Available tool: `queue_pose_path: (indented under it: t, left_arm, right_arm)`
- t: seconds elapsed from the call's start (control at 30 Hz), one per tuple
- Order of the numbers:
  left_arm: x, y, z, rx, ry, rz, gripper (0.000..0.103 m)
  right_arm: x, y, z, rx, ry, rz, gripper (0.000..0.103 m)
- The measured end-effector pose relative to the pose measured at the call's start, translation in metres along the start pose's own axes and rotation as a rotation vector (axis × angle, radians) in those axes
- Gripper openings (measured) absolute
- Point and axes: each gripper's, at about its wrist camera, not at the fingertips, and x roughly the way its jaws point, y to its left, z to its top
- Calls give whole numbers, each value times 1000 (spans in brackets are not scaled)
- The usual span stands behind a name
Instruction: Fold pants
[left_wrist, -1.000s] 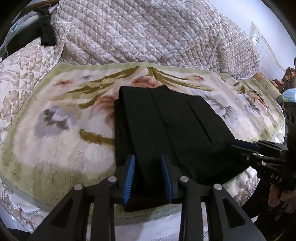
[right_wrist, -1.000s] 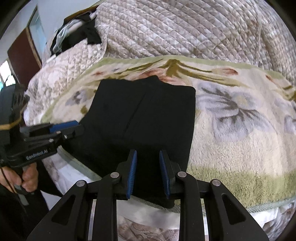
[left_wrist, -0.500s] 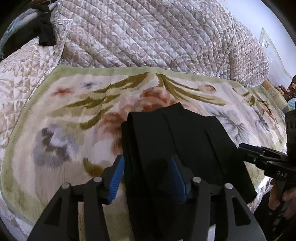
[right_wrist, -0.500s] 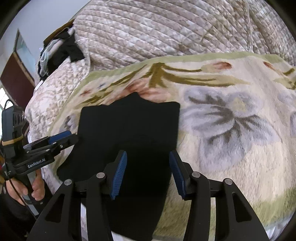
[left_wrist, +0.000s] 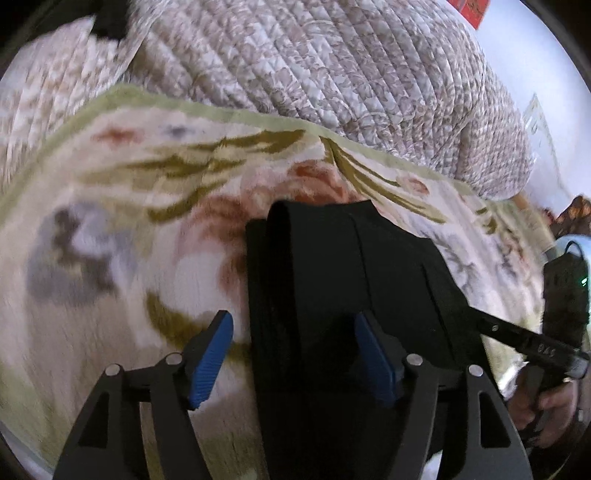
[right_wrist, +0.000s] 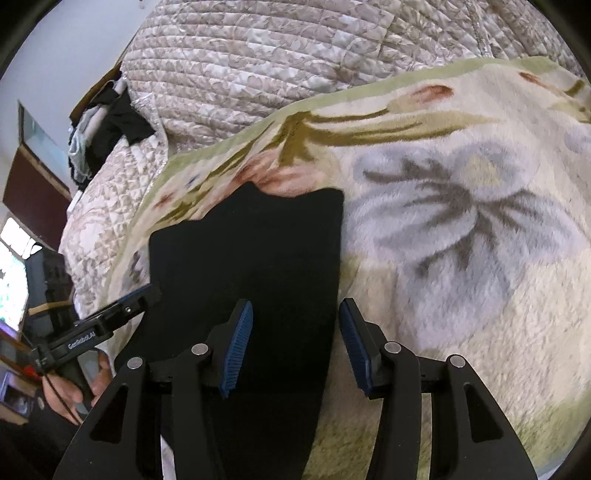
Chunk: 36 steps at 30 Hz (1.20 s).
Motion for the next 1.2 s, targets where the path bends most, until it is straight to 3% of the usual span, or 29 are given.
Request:
queue_pose_path:
  t: [0.3,0.43,0.63,0.83,0.97,1.2]
  left_arm:
    - [2,1,-7,-21,-2,-63,70]
    - [11,1,1,-50,-13,-79,60]
    - [-3,-2,-5,-58,-38,-63,36]
    - [-4,0,-3,-80,-30,-55,31]
    - [-16,-8,4,-68,-42,-69,25]
    - [-34,-25,22,-19,-52,-87,19]
  right_arm:
    - [5,1,-5,15,14,62,51]
    - [12,3,0,17,2,64,50]
    - [2,2,-5,35,-3,101,33]
    - [7,2,-5,33,9,87,27]
    - [-2,8,-3,33,-19,87,17]
    - [-22,31,8,8,-65,126,16]
